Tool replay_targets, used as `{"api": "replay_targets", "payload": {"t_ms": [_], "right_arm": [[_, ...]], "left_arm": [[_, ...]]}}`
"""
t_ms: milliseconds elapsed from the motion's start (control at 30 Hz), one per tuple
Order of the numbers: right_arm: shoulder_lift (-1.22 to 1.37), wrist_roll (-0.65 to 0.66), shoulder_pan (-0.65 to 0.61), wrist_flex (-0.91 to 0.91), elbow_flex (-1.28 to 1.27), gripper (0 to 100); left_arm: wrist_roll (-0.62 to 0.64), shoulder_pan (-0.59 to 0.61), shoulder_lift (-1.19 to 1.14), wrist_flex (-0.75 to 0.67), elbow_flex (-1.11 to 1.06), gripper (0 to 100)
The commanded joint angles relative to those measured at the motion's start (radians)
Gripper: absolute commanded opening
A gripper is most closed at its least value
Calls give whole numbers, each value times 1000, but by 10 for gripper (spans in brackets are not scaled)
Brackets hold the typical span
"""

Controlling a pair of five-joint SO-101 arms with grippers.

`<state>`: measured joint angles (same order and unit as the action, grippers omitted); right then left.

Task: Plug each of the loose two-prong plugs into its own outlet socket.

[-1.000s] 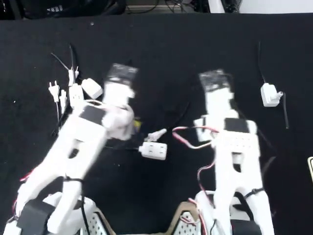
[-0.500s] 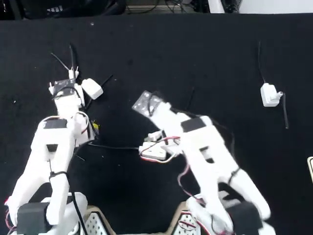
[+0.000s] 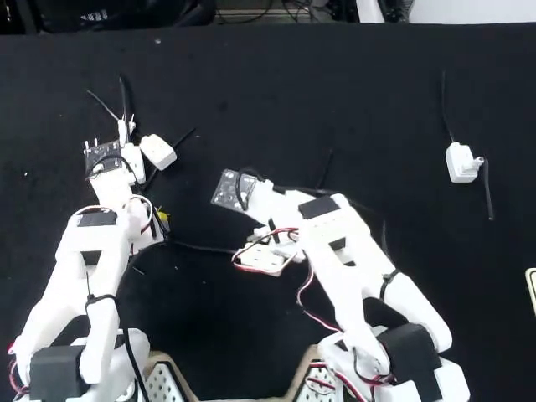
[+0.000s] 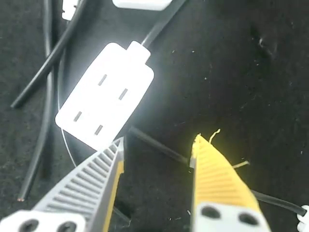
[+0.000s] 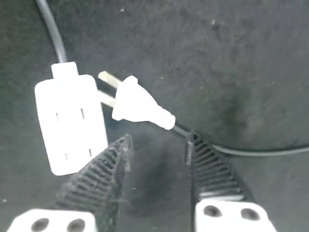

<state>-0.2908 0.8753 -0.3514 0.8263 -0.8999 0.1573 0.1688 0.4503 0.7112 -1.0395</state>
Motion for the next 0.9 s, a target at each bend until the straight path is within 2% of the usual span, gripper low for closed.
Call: {"api": "replay_targets", "payload": {"t_ms": [0,233,467,633,733,867], "right_arm": [[1,54,-38,-26,48,181],[1,137,-118,-34,-15,181],[1,141,-117,-198,-85,180],[1,144,-115,-252,-113,180],[2,204,-115,-250,-116,179],[62,295,-109,-252,-105,100]], "left_arm": [[12,13,31,-12,8,223],[12,15,32,-11,10,223],[12,16,41,-9,5,223],[41,77,41,-9,12,223],[91,119,41,-9,18,223],[94,133,41,-9,22,223]]}}
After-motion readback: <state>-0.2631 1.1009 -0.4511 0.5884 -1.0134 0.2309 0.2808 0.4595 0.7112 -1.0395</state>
